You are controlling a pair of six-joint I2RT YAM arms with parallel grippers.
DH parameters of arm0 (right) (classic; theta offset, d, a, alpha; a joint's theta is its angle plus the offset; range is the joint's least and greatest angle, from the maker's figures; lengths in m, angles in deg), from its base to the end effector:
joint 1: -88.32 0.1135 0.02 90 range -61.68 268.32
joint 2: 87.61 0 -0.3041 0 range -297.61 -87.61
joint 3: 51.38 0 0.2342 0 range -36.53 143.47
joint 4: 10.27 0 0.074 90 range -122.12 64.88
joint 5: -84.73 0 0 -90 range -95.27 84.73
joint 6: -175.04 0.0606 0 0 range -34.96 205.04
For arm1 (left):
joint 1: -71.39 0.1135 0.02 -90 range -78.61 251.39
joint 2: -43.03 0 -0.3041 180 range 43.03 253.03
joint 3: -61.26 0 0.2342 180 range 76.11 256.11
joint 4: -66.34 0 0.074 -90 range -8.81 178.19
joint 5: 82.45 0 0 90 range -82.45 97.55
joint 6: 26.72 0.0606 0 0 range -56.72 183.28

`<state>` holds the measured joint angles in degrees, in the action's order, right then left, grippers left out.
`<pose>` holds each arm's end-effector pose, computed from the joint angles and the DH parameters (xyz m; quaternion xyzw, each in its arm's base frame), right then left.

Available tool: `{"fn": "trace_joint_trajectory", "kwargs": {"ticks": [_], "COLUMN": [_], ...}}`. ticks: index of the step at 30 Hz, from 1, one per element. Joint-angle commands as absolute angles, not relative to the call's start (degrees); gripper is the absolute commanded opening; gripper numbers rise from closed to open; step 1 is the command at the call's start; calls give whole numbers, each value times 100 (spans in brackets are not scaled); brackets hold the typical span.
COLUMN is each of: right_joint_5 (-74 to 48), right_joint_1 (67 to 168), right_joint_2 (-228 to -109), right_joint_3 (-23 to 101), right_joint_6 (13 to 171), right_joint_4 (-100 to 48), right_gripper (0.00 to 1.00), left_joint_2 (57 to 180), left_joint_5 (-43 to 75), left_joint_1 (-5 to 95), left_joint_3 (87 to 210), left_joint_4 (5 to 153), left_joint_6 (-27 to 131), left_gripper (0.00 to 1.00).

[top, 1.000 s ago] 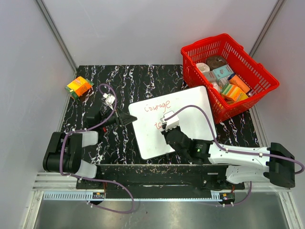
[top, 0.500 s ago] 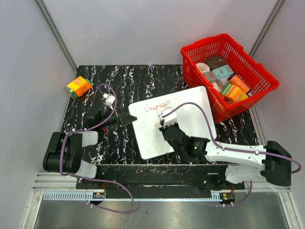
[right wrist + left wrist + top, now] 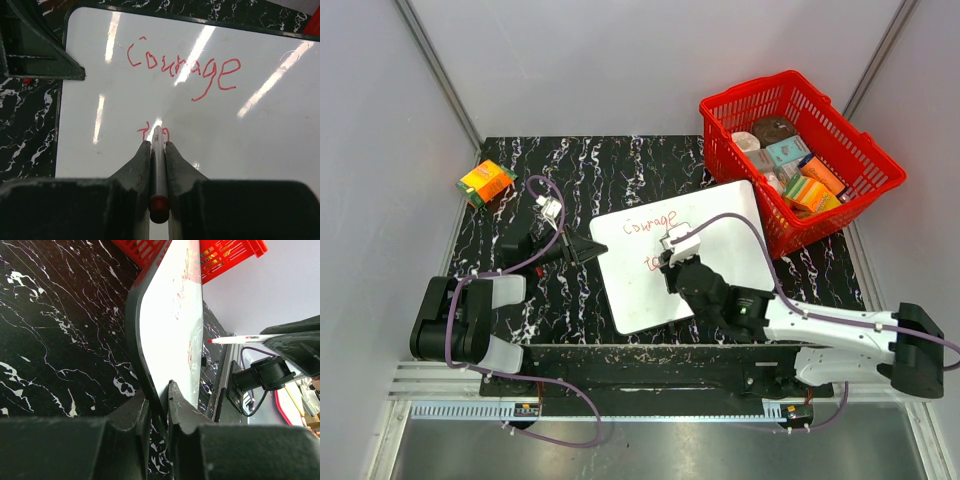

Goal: Write a sentence on the whiteboard

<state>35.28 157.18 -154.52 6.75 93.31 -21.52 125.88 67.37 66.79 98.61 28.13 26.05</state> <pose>0.1251 0.2143 0.3164 -0.2161 0.7638 0.1133 0.5975 0.2449 -0.0723 0.2349 0.1334 0.7170 -0.5541 0.4014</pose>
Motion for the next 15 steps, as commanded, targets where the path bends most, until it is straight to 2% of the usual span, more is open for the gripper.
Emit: {"fn": "trace_joint_trajectory", "kwargs": {"ticks": [1, 6, 10, 15], "right_joint_5": [3288, 2472, 1794, 1591], "right_joint_1": [15582, 15179, 15116, 15107], "right_joint_2": [-14975, -14852, -14974, -15229], "right_joint_3": [627, 574, 618, 688], "right_joint_6": [9497, 9717, 9717, 9708], "right_joint_4": [-1967, -2046, -1958, -1888], "right_gripper": [0, 0, 0, 0], "left_joint_2": [12582, 12582, 12582, 12600], "left_joint_5": [6671, 6670, 6679, 6671], "left_joint_1": [6436, 6436, 6436, 6436], "left_joint_3": [9922, 9913, 9905, 9922], "left_joint_4": [2723, 2722, 2714, 2723], "left_joint_6": [3525, 3516, 3525, 3524], "left_gripper": [1, 8, 8, 7]}}
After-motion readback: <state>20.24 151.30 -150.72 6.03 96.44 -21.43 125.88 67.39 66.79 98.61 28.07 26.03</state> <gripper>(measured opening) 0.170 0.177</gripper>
